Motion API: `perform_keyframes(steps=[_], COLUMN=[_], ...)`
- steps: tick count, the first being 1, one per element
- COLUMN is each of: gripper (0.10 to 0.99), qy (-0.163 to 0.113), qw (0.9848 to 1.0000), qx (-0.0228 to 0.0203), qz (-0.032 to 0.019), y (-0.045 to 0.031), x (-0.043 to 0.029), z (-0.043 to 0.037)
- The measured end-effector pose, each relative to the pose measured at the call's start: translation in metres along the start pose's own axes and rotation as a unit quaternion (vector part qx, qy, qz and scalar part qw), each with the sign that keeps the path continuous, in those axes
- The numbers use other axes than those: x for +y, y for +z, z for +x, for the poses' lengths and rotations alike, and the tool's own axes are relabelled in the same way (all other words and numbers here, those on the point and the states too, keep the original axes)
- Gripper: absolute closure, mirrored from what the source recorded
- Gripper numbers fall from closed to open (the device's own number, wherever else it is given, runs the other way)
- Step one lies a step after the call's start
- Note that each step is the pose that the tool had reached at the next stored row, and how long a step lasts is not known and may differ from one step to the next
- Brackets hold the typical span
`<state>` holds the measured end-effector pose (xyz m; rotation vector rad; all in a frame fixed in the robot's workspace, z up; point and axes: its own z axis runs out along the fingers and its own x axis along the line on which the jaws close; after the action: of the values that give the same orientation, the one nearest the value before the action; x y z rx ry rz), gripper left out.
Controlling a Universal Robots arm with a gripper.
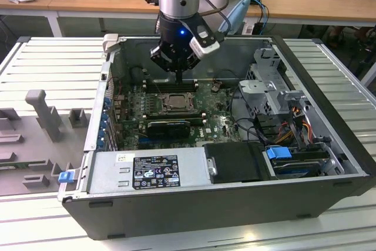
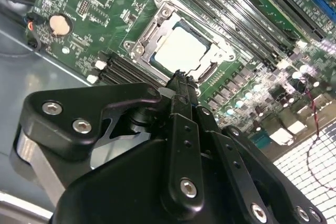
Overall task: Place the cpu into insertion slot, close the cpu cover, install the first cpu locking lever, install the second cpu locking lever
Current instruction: 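Install the first cpu locking lever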
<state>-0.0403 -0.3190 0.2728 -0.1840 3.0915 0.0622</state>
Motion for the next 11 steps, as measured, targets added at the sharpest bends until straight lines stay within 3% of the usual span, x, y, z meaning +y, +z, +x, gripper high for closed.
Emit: perform_keyframes(steps=[2, 4, 6, 11], gripper=[0.98, 0.98, 0.98, 0.98], qy=[-0.003, -0.003, -0.003, 0.018], qw=[1.0, 1.0, 1.0, 0.9998], qx=[-0.0012, -0.0042, -0.0046, -0.0053], qz=[0.0, 0.0003, 0.0004, 0.0015], y=[-0.0001, -0.0001, 0.0003, 0.0014], x=[0.0004, 0.0021, 0.0027, 0.003], z=[0.004, 0.0178, 0.0226, 0.0254])
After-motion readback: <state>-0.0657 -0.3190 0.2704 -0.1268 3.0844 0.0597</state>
